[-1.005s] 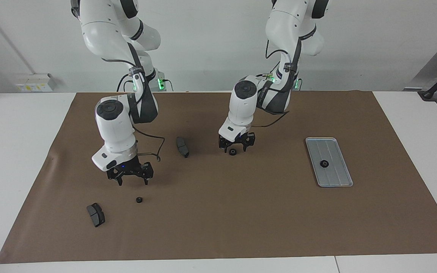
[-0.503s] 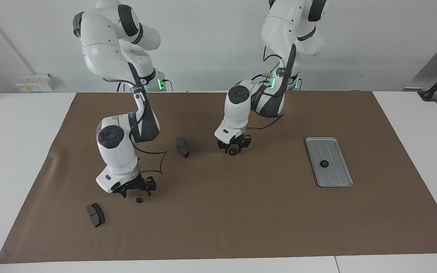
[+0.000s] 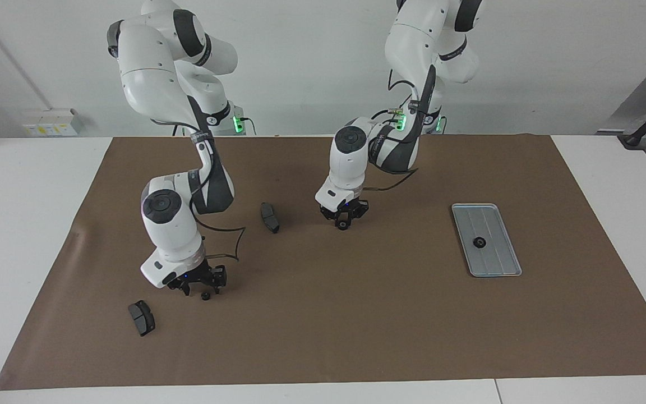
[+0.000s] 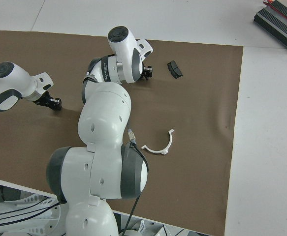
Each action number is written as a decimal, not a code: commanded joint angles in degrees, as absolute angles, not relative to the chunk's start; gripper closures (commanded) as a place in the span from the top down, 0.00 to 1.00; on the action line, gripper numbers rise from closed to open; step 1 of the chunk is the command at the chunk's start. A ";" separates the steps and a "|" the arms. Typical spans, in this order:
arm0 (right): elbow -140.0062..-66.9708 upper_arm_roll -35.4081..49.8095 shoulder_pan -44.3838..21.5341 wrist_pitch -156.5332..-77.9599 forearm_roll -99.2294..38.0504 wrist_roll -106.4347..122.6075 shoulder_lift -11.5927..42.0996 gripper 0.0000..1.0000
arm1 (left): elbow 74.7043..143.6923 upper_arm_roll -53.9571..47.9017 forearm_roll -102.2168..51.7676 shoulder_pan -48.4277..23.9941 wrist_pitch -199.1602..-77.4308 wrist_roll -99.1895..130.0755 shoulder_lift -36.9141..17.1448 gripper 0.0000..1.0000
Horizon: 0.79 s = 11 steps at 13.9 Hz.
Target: Pick bearing gear from pile to tray
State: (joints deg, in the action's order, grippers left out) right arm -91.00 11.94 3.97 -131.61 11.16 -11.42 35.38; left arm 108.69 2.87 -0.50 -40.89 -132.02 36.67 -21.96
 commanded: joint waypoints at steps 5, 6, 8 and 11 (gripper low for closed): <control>-92.19 12.57 4.75 -134.47 9.84 -10.55 35.68 0.49 | 100.72 3.08 0.00 -26.83 -123.41 30.70 -18.29 0.13; -92.37 12.57 4.75 -134.65 9.84 -10.55 35.68 0.43 | 100.90 3.08 -0.09 -24.02 -122.18 27.19 -17.50 0.13; -92.37 12.57 4.83 -134.74 9.84 -10.63 35.68 0.31 | 101.77 3.16 -0.18 -18.49 -119.90 18.68 -16.09 0.13; -92.37 12.57 4.75 -134.91 9.76 -11.07 35.68 0.00 | 104.40 3.25 -0.26 -9.79 -118.56 2.43 -14.77 0.13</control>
